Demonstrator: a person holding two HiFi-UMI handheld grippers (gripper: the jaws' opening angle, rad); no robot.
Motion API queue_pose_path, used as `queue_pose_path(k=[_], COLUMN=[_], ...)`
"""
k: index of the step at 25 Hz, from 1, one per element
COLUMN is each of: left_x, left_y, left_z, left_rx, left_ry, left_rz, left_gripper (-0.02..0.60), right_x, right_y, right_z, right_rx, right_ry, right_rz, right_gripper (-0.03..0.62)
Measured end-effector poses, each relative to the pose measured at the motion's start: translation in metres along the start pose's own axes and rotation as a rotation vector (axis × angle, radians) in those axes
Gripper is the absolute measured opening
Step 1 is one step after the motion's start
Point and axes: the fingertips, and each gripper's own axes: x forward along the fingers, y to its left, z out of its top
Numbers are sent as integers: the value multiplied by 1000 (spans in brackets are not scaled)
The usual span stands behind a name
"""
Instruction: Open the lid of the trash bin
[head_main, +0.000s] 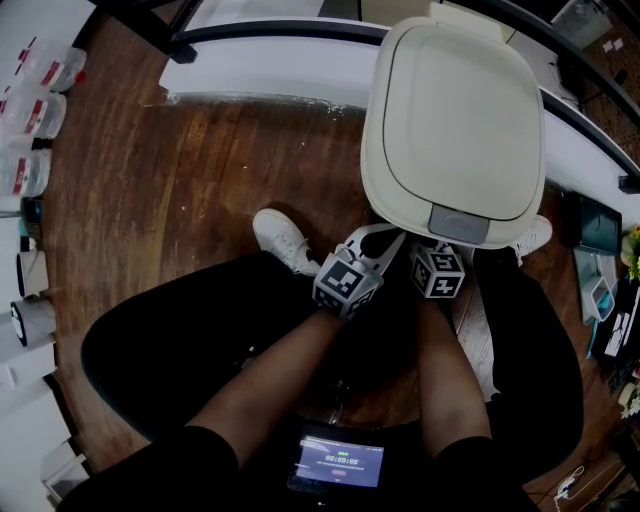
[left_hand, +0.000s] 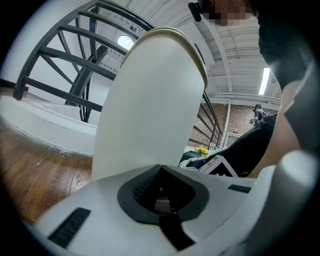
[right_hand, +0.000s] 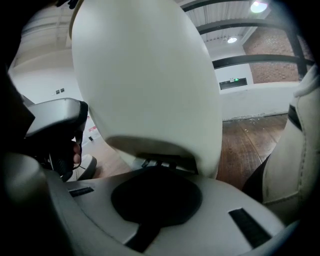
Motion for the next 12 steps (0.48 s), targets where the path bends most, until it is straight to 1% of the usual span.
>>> queue_pose_path(k=[5, 12], left_x=[1, 3], left_y=[3, 5], left_z=[-1, -1], left_rx=[-4, -10], left_ry=[1, -2], left_rz=[6, 6], left_gripper=[40, 40], right_x=[2, 6], right_y=[-2, -2], right_z=[-1, -3], right_rx=[42, 71], right_ry=[-12, 8], right_rz=[-7, -10], right_gripper=[14, 14])
